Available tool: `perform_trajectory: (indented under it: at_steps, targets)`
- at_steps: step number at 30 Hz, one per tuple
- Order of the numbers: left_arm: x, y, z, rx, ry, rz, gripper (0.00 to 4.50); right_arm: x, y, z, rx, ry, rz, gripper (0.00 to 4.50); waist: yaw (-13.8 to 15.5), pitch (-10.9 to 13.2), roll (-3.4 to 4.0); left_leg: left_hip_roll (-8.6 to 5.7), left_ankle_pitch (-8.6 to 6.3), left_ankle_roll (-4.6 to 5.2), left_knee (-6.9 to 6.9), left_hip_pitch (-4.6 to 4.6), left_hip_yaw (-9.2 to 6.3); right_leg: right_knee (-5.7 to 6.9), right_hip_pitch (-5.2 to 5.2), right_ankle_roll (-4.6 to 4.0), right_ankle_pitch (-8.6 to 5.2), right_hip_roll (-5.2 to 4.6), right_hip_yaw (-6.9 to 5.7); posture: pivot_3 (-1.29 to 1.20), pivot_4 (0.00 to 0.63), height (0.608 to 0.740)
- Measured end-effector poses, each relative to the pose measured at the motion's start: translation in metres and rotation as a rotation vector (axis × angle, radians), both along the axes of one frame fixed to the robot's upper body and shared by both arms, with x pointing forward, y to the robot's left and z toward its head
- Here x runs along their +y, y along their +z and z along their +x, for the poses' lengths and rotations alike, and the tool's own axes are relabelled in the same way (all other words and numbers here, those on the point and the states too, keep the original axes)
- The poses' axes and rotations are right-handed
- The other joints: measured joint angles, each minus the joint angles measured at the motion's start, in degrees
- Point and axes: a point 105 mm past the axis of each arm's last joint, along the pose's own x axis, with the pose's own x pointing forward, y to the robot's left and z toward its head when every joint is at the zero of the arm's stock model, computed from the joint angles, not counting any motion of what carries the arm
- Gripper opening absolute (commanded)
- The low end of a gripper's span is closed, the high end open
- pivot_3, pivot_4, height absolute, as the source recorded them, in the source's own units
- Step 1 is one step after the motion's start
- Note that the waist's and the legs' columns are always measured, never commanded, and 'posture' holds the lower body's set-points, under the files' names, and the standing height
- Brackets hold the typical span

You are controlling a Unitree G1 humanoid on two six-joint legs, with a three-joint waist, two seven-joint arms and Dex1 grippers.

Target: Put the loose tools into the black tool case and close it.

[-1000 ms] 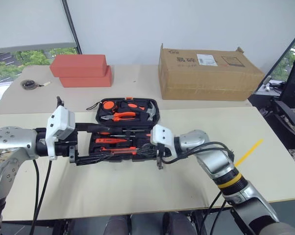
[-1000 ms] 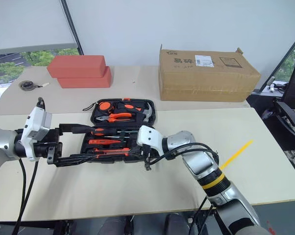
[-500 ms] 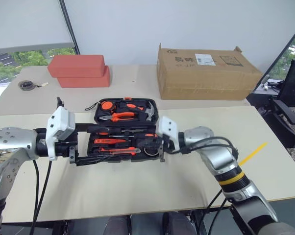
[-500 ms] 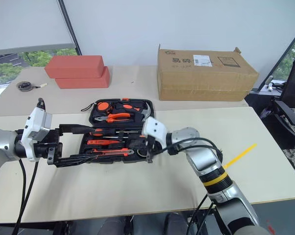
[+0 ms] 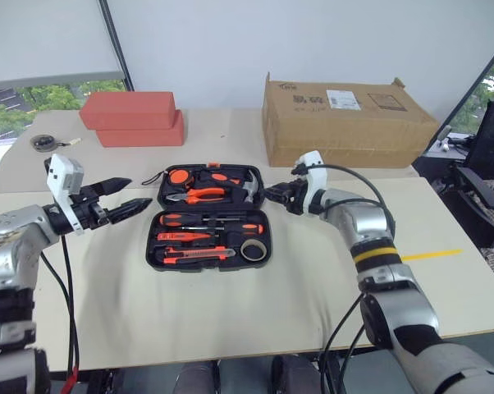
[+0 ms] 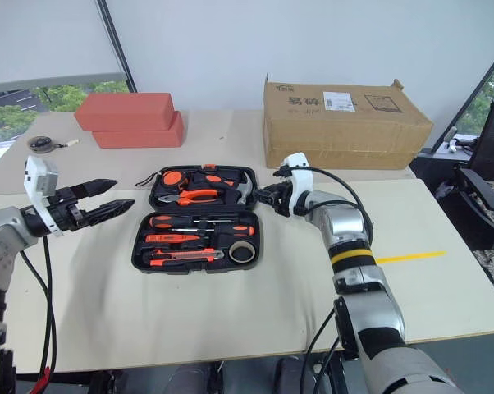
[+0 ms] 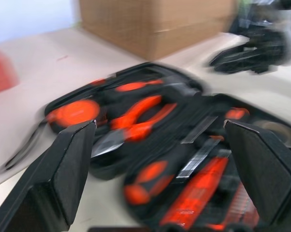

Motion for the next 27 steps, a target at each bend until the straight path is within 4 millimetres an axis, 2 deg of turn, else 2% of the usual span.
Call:
perform_trajectory:
  at_steps: [2,7,11,14,20,25,27]
  targets:
    - [0.007,-0.005,0.015,0.039,0.059,-0.060,4.50,0.003,-0.005,0.007,0.077,-0.039,0.071,2.16,-0.21,0.00,-0.02,0.00,0.01,-0.02,-0.11,-0.04,0.01,0.08,-0.01,0.01,0.01,0.00,-0.04,0.00,0.150,0.713]
    - [0.010,-0.015,0.033,0.124,0.117,-0.127,4.50,0.012,-0.015,0.011,0.177,-0.068,0.151,2.16,-0.48,0.00,-0.03,-0.01,0.19,-0.34,-0.18,-0.10,0.06,0.06,-0.01,0.12,-0.01,-0.01,-0.06,0.00,0.150,0.713]
    - [0.010,-0.023,0.041,0.175,0.158,-0.157,4.50,0.016,-0.023,0.012,0.197,-0.089,0.186,1.04,-0.64,0.00,-0.03,-0.07,0.18,-0.36,-0.30,-0.10,0.06,0.03,-0.03,0.20,-0.05,-0.06,-0.06,0.00,0.150,0.713]
    - [0.008,-0.027,0.045,0.198,0.179,-0.177,4.50,0.018,-0.017,0.014,0.191,-0.092,0.197,0.02,-0.71,-0.01,-0.03,-0.08,0.19,-0.37,-0.31,-0.11,0.05,0.04,-0.03,0.21,-0.05,-0.07,-0.06,0.00,0.150,0.713]
    - [0.007,-0.043,0.049,0.254,0.228,-0.188,4.50,0.019,-0.017,0.015,0.189,-0.092,0.202,0.02,-0.79,0.00,-0.03,-0.11,0.16,-0.32,-0.31,-0.13,0.02,0.06,-0.02,0.21,-0.05,-0.10,-0.06,0.00,0.150,0.713]
    - [0.003,-0.045,0.050,0.262,0.227,-0.206,4.50,0.020,-0.016,0.014,0.186,-0.079,0.201,0.02,-0.95,0.00,-0.03,-0.12,0.18,-0.35,-0.32,-0.13,0.00,0.07,-0.03,0.21,-0.05,-0.10,-0.06,0.00,0.150,0.713]
    - [0.001,-0.046,0.050,0.265,0.215,-0.207,3.99,0.020,-0.016,0.014,0.186,-0.075,0.200,0.00,-1.06,0.00,-0.03,-0.13,0.18,-0.36,-0.32,-0.14,0.00,0.07,-0.03,0.21,-0.05,-0.11,-0.07,0.00,0.150,0.713]
